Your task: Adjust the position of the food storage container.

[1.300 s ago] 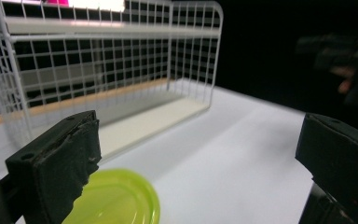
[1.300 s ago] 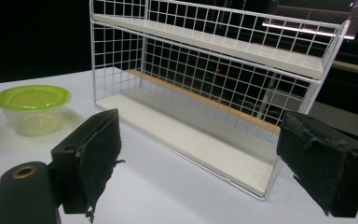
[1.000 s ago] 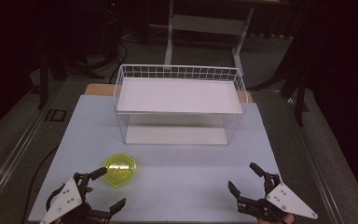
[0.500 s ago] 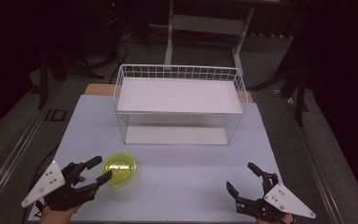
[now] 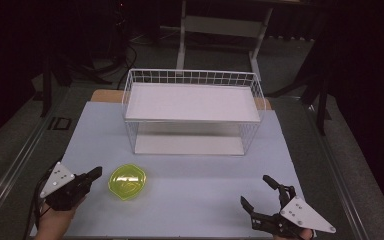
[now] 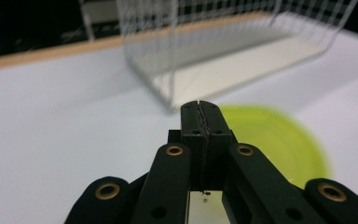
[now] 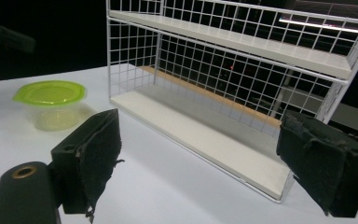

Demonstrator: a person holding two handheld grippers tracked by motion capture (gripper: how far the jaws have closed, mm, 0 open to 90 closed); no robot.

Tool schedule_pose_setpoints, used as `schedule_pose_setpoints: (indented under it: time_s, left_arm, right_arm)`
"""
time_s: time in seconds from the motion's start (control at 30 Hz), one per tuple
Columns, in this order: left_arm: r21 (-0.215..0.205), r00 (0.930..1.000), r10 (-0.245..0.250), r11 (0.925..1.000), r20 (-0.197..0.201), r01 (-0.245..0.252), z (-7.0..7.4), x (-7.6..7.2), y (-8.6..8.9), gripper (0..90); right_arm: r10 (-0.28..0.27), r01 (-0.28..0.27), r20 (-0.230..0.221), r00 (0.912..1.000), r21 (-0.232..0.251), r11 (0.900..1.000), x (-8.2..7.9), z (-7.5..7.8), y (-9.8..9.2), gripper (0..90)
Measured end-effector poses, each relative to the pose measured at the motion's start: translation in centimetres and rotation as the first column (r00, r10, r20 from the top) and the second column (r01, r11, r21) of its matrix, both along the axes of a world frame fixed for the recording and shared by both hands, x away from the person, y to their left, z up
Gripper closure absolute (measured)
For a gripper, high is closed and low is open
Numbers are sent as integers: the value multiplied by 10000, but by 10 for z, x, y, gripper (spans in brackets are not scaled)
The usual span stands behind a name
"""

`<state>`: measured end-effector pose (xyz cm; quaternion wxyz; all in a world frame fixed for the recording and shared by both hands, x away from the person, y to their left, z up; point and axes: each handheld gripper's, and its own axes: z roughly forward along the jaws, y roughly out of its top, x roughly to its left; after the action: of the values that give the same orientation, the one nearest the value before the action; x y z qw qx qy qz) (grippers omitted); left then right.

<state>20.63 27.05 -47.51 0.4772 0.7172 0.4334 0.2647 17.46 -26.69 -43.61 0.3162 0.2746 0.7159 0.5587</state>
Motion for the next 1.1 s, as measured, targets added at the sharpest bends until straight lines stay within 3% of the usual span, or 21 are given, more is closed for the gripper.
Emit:
schedule_pose_setpoints:
  time_s: [0.1, 0.2, 0.3, 0.37, 0.6, 0.73, 0.83, 1.0, 1.03, 1.1]
  left_arm:
    - [300, 9976, 348, 9990, -604, -330, -12, 7, 5, 900]
    - [360, 9906, 550, 9981, -1249, -509, -22, 12, 7, 900]
    - [700, 9766, 748, 9956, -2015, -618, -34, 19, 7, 900]
    - [775, 9737, 884, 9943, -2099, -735, -37, 20, 7, 900]
    - [856, 9642, -8, 9960, -2653, 244, -41, 22, -10, 900]
    - [744, 9585, 40, 9971, -2852, 180, -44, 25, -11, 900]
    - [811, 9529, -213, 9955, -3026, 480, -47, 23, -19, 900]
    - [648, 9472, -339, 9962, -3190, 575, -49, 24, -26, 900]
    - [622, 9409, -418, 9958, -3362, 665, -51, 24, -30, 900]
    - [738, 9403, -443, 9946, -3375, 734, -52, 23, -33, 900]
  right_arm:
    - [49, -49, -25, 10000, -18, 10000, 0, 0, 1, 137]
    - [72, -73, -41, 10000, -40, 10000, 1, -1, 1, 136]
    - [112, -112, -40, 9999, -31, 9999, 0, -1, 2, 137]
    - [144, -144, -54, 9999, -18, 9999, 0, 0, 2, 136]
    - [172, -172, -135, 9998, 26, 9998, 1, -1, 2, 137]
    - [178, -177, -162, 9997, 66, 9998, 1, -1, 2, 137]
    - [185, -184, -104, 9998, 79, 9998, 0, 0, 1, 137]
    - [171, -169, -180, 9997, 91, 9998, 1, -1, 1, 137]
    - [185, -184, -178, 9997, 62, 9998, 2, -1, 2, 137]
    - [196, -195, -132, 9997, 31, 9998, 1, -1, 2, 137]
